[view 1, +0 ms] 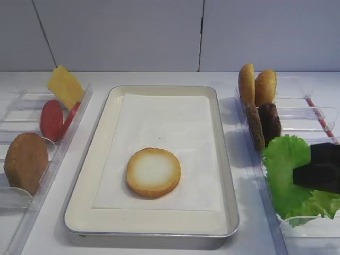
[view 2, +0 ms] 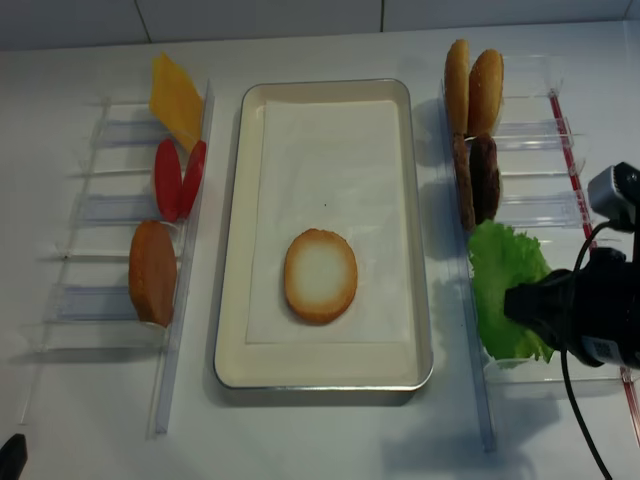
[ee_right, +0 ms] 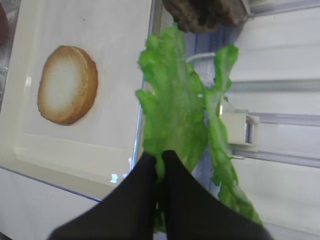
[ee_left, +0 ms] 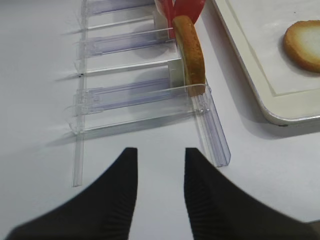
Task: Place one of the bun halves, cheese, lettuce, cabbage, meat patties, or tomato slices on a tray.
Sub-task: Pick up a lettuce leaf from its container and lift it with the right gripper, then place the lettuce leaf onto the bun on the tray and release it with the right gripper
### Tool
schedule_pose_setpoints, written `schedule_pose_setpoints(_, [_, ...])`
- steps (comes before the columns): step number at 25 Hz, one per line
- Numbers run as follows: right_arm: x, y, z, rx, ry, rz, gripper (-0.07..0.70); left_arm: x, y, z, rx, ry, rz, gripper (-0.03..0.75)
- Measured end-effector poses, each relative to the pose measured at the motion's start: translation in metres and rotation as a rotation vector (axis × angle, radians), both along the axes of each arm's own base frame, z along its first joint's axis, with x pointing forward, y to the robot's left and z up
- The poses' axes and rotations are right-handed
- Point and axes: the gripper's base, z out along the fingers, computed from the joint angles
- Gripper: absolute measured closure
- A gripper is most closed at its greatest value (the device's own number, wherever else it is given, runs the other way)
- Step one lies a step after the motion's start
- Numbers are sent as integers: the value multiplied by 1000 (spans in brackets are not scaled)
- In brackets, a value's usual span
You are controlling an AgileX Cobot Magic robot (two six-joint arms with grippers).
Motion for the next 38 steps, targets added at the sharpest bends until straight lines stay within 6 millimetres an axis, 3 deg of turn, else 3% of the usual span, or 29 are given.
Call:
schedule_pose_setpoints(10, [5, 3, 49, -21, -54, 92, 585, 0, 0, 0, 0, 0, 0, 501])
schedule_pose_setpoints(18, [2, 12, 75, 80, -54, 183, 585, 0, 0, 0, 0, 0, 0, 501])
schedule_pose_setpoints(24, [1, 20, 84, 164, -62, 202, 586, 0, 0, 0, 0, 0, 0, 501])
schedule_pose_setpoints(30, [0, 51, 79, 164, -65, 319, 586, 0, 0, 0, 0, 0, 0, 501])
schedule_pose_setpoints(38, [27, 117, 59, 120, 10, 465, 586, 0, 0, 0, 0, 0, 0, 501])
